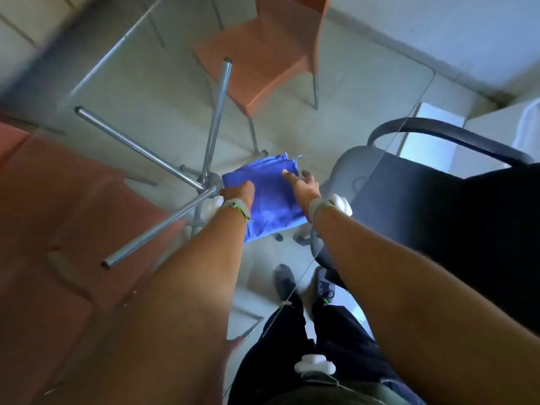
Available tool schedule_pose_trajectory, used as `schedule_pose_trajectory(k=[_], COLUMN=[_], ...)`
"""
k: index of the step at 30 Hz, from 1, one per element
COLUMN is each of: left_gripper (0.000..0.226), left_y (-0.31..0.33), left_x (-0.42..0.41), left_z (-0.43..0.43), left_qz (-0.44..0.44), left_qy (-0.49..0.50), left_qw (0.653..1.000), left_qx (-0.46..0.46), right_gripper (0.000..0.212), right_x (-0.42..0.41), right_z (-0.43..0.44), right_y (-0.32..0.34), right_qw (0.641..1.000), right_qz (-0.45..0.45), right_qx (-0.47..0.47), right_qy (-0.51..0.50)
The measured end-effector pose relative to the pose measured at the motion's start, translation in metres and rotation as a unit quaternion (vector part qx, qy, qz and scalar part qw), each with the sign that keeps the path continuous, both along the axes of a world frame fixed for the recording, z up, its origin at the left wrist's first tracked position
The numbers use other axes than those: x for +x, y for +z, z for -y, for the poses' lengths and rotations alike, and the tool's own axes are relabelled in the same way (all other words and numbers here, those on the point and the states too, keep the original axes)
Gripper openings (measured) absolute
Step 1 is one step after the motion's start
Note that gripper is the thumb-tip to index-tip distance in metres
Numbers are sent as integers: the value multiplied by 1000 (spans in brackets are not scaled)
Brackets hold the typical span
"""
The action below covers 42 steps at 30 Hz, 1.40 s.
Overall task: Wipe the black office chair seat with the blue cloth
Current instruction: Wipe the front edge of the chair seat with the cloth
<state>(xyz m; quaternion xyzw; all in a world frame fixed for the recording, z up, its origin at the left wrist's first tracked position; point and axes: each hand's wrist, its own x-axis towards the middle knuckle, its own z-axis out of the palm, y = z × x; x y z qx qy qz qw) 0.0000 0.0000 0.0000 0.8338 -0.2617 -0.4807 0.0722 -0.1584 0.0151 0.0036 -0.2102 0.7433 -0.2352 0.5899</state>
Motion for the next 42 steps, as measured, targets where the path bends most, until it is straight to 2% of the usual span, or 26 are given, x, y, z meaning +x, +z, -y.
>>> schedule_pose_trajectory(k=[2, 4, 6, 9, 11, 12, 14, 18, 20, 23, 26, 30, 32, 37, 42], left_gripper=[80, 61, 60, 38, 48, 53, 51, 75, 72, 67, 70, 66, 66, 77, 67], left_y=[0, -6, -10, -27, -2, -5, -15, -15, -27, -45, -74, -106, -122, -146, -158], left_x=[-11, -25, -48, -87, -127, -145, -183, -246, -273, -298, -311, -315, -310, -302, -301], left_z=[4, 8, 3, -8, -32, -43, -70, -125, -149, -180, -210, -229, -232, -230, -231], left_qz=[-21, -83, -128, -197, -207, -217, -221, -165, -142, -93, -34, -12, -16, -7, -18], left_qy=[11, -14, -47, -91, -160, -178, -223, -337, -370, -430, -470, -446, -416, -392, -456], left_qw=[1000, 996, 991, 976, 965, 959, 949, 926, 917, 896, 880, 894, 908, 920, 889], left_qx=[-7, -13, -3, 5, 25, 28, 33, 50, 54, 58, 55, 50, 39, 6, -40], right_gripper=[73, 37, 27, 25, 25, 27, 29, 31, 39, 43, 69, 77, 78, 54, 48], right_x=[6, 5, -4, -36, -74, -94, -132, -189, -207, -215, -203, -179, -177, -196, -247], right_z=[-4, -14, -28, -55, -87, -104, -146, -224, -259, -291, -308, -312, -316, -332, -361], right_y=[3, 4, -7, -4, 2, 3, -1, -25, -44, -68, -94, -141, -156, -167, -173], right_qw=[999, 998, 999, 995, 981, 973, 961, 946, 937, 905, 887, 908, 902, 850, 835], right_qz=[32, 58, 44, -23, -95, -130, -170, -214, -236, -331, -425, -405, -405, -512, -547], right_qx=[12, 10, -9, -18, -25, -20, 14, 100, 150, 215, 160, -19, -33, -86, -57], right_qy=[2, 6, -22, -90, -167, -192, -217, -221, -210, -161, -89, 104, 143, 88, 25])
